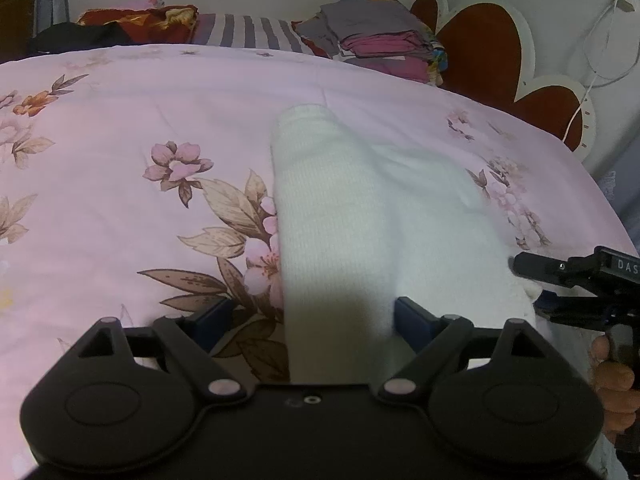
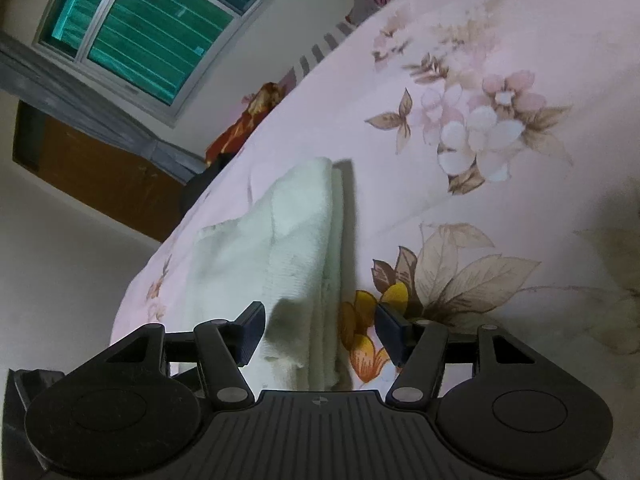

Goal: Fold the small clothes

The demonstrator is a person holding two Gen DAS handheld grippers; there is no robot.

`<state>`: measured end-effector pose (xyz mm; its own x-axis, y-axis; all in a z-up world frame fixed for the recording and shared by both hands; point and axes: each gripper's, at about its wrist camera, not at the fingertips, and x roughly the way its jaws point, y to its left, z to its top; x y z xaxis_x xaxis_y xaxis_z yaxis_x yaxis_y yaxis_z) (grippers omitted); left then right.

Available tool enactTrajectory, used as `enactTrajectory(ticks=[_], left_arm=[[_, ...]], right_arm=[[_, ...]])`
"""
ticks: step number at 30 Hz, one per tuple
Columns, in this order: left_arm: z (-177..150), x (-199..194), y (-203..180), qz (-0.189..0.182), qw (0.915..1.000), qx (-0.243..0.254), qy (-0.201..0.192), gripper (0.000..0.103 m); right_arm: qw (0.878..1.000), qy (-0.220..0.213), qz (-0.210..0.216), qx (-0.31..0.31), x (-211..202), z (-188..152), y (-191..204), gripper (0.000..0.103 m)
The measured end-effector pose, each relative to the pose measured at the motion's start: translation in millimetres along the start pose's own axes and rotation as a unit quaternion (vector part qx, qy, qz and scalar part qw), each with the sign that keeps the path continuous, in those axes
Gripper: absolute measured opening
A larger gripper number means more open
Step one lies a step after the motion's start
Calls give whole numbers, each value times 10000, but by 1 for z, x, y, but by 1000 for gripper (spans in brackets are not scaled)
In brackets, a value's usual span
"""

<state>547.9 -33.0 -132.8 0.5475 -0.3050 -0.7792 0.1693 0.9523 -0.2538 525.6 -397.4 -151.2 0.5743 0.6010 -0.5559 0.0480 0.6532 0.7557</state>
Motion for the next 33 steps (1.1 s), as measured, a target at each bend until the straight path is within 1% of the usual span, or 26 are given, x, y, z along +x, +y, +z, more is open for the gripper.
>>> enactTrajectory(ticks=[3,5,6,7,8,9,10,12,14,15,18,19,20,23,26,29,33], left_arm=[[0,-2,0,20,10000,12,-6,89],[0,-2,0,2,10000,-32,-16,87],[1,-3,1,-71,9999,-82,-40,82],[2,-3,2,-184,9997,-167,-52,75],[3,-3,5,-353,9989,-293,-48,73],[5,-1,8,-511,9977,-446,-23,72],[6,1,10,-527,9973,-511,0,72],[8,3,12,-586,9970,-499,15,71],[10,6,15,-730,9960,-524,33,67],[10,8,16,-818,9950,-566,49,64],[9,13,21,-990,9925,-717,73,63],[9,15,22,-1022,9921,-731,69,62],[8,15,24,-1046,9917,-737,73,61],[10,15,27,-1089,9916,-688,111,59],[11,16,25,-1063,9924,-608,135,59],[10,17,26,-1080,9920,-644,118,59],[11,17,28,-1109,9909,-748,159,59]], right_arm=[[10000,10,57,-5,1,2,-2,61],[10000,25,84,-13,0,3,-4,61],[9999,44,105,-12,-1,3,-5,61],[9999,72,138,2,-1,3,-6,61],[9997,115,212,36,0,1,-7,61],[9993,185,318,77,3,1,-9,61],[9987,272,427,60,4,0,-8,61],[9994,180,297,-16,4,0,-7,61],[9992,119,321,200,3,2,-13,61],[9991,142,322,242,5,3,-14,61],[9985,284,421,215,14,1,-8,60],[9978,392,494,205,19,0,-4,51],[9967,580,534,198,27,-3,0,50],[9972,590,441,-144,29,-4,11,50],[9986,408,290,-163,17,1,3,50],[9982,440,396,24,15,5,-6,50],[9969,563,544,27,26,3,-2,50]])
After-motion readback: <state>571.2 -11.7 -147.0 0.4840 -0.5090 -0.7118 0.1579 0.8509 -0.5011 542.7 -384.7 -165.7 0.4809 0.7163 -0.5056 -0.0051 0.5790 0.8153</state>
